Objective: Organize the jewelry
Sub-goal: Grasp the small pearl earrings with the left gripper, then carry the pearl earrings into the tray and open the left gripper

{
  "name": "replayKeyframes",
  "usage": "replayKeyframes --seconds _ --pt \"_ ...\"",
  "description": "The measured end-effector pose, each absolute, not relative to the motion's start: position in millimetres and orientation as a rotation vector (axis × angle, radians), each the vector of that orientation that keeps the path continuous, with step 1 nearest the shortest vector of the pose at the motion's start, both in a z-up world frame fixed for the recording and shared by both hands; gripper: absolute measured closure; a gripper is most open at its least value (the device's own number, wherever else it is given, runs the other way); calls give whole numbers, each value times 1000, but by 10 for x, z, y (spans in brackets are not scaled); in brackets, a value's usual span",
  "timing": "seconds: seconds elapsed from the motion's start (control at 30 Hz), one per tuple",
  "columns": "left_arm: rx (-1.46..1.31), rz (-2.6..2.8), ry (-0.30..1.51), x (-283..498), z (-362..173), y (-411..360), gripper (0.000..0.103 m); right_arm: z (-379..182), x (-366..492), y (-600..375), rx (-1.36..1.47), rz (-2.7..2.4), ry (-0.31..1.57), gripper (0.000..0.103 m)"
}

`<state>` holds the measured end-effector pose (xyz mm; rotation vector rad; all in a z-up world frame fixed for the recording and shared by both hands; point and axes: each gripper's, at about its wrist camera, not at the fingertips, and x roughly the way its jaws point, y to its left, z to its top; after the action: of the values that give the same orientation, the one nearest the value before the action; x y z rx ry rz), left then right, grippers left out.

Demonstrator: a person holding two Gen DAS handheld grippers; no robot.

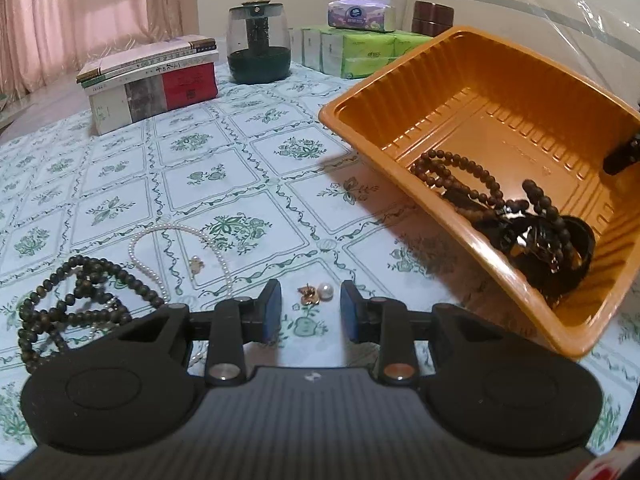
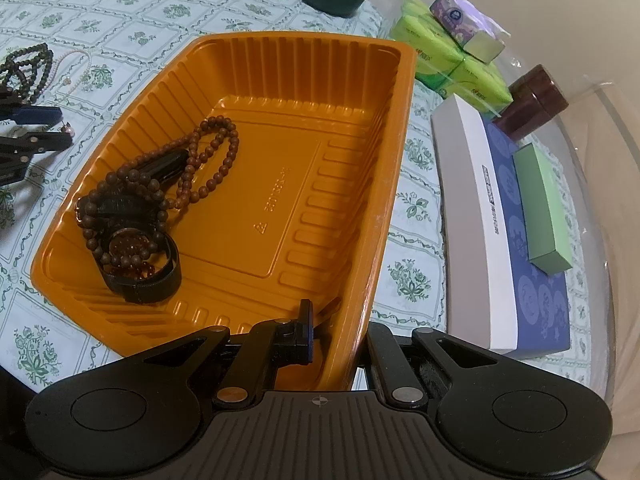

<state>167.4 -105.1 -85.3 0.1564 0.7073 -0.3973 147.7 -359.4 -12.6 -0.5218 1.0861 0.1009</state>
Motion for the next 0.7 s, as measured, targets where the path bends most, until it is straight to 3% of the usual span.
replayKeyframes --seconds 0.07,0.17,0.7 --pt "155 -394 705 1688 -856 -1067 75 -130 1476 -3599 -520 101 1087 97" --pt "162 -388 704 1700 -861 -1091 86 -142 1470 -3601 -518 98 1087 97" --pt "149 -526 565 1333 -265 -1356 86 -148 1465 -3605 -517 94 1082 97"
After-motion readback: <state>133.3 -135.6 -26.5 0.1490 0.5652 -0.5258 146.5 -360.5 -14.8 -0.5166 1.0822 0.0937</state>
